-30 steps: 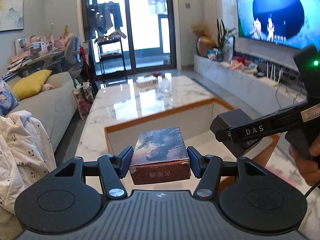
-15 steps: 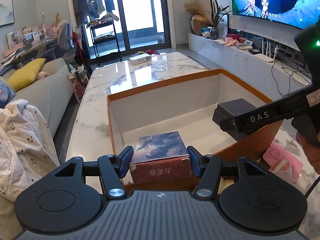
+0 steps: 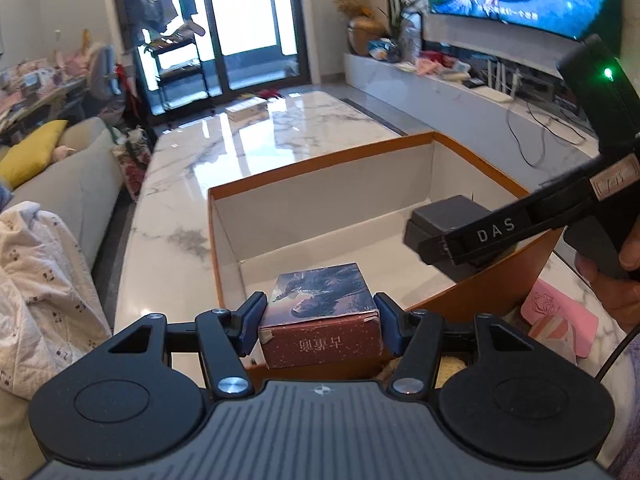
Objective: Organize objects
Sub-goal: 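Carry the book box and grey case over the orange box with both tools, then lower the book box into the orange box and open the left tool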
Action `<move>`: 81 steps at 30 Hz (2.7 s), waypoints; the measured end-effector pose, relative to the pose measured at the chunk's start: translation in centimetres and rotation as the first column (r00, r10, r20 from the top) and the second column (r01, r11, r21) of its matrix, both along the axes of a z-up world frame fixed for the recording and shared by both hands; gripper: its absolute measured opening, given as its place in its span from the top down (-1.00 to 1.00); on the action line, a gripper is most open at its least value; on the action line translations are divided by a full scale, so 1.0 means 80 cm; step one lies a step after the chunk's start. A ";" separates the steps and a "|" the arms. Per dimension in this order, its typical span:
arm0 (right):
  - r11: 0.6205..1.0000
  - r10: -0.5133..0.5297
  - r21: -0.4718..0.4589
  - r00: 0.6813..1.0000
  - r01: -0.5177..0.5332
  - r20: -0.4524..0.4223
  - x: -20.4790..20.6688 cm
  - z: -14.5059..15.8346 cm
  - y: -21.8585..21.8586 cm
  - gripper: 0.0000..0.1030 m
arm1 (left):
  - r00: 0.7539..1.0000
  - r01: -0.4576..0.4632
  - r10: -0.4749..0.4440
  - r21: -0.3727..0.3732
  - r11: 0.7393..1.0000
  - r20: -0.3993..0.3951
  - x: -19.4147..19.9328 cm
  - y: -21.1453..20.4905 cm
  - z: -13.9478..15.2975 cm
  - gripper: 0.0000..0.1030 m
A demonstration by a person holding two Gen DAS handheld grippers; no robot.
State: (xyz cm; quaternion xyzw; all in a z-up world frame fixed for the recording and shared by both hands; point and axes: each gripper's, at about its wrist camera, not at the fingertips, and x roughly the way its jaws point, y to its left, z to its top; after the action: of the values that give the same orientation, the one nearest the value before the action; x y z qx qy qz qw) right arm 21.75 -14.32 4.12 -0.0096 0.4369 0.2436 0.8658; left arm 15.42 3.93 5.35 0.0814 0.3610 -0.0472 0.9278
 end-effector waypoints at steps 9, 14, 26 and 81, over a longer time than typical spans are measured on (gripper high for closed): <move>0.999 0.044 0.005 0.997 -0.043 -0.056 0.039 0.013 0.042 -0.48 | 0.988 0.005 -0.003 0.013 1.000 -0.157 0.082 0.004 -0.018 -0.31; 1.000 0.030 0.008 0.984 -0.029 -0.173 0.067 -0.011 0.054 -0.48 | 0.964 -0.031 0.034 0.016 0.999 -0.264 0.101 0.006 -0.043 -0.31; 0.999 0.036 -0.005 0.962 -0.038 -0.272 0.082 -0.035 0.062 -0.48 | 0.950 -0.023 0.037 0.047 0.999 -0.310 0.107 0.010 -0.053 -0.35; 0.988 0.086 -0.103 0.963 -0.115 -0.255 0.120 -0.022 0.087 -0.48 | 0.924 0.263 -0.272 -0.067 0.962 -0.268 0.116 0.047 0.000 0.61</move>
State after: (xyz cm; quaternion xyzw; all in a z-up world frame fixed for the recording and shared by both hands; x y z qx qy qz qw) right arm 31.32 -7.37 2.40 -0.0515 0.5548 0.2605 0.7885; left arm 24.71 7.73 5.34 0.1086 0.4712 -0.1894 0.8546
